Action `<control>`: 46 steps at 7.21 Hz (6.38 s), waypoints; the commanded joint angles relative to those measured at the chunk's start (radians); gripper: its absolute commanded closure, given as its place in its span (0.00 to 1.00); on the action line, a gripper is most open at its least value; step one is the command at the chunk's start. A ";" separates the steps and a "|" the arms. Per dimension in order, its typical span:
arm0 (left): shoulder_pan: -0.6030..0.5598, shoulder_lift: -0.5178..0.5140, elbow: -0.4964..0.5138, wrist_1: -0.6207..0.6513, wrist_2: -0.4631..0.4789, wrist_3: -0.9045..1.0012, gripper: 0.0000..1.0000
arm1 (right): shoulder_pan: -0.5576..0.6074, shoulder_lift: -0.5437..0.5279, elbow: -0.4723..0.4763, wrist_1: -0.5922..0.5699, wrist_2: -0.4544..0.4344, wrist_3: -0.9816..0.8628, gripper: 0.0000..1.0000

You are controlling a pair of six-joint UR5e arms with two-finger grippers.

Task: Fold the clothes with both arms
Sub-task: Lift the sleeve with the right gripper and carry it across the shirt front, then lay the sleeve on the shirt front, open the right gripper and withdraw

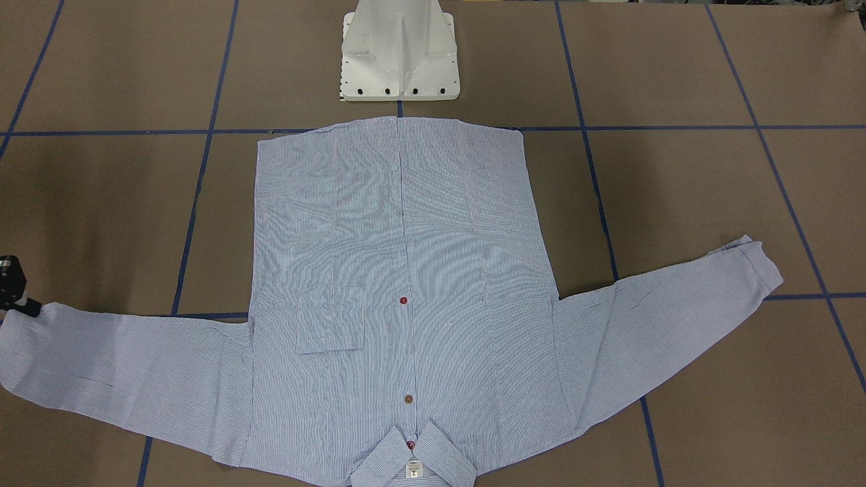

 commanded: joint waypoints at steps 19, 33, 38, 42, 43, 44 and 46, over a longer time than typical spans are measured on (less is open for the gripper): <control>-0.006 0.014 0.009 0.001 0.000 0.000 0.00 | -0.469 0.633 -0.252 0.003 -0.350 0.354 1.00; 0.000 0.010 0.043 -0.059 0.009 -0.140 0.01 | -0.594 0.759 -0.233 -0.287 -0.585 0.395 0.01; 0.347 0.183 0.054 -0.523 0.356 -0.852 0.01 | -0.476 0.571 0.170 -0.781 -0.438 0.360 0.01; 0.537 0.214 0.074 -0.545 0.555 -1.046 0.01 | -0.350 0.460 0.271 -0.973 -0.337 0.085 0.00; 0.537 0.221 0.127 -0.616 0.555 -1.043 0.01 | -0.344 0.446 0.283 -0.974 -0.336 0.076 0.00; 0.537 0.221 0.182 -0.684 0.558 -1.043 0.01 | -0.336 0.433 0.289 -0.974 -0.336 0.076 0.00; 0.537 0.223 0.184 -0.690 0.566 -1.045 0.02 | -0.335 0.423 0.308 -0.974 -0.336 0.076 0.00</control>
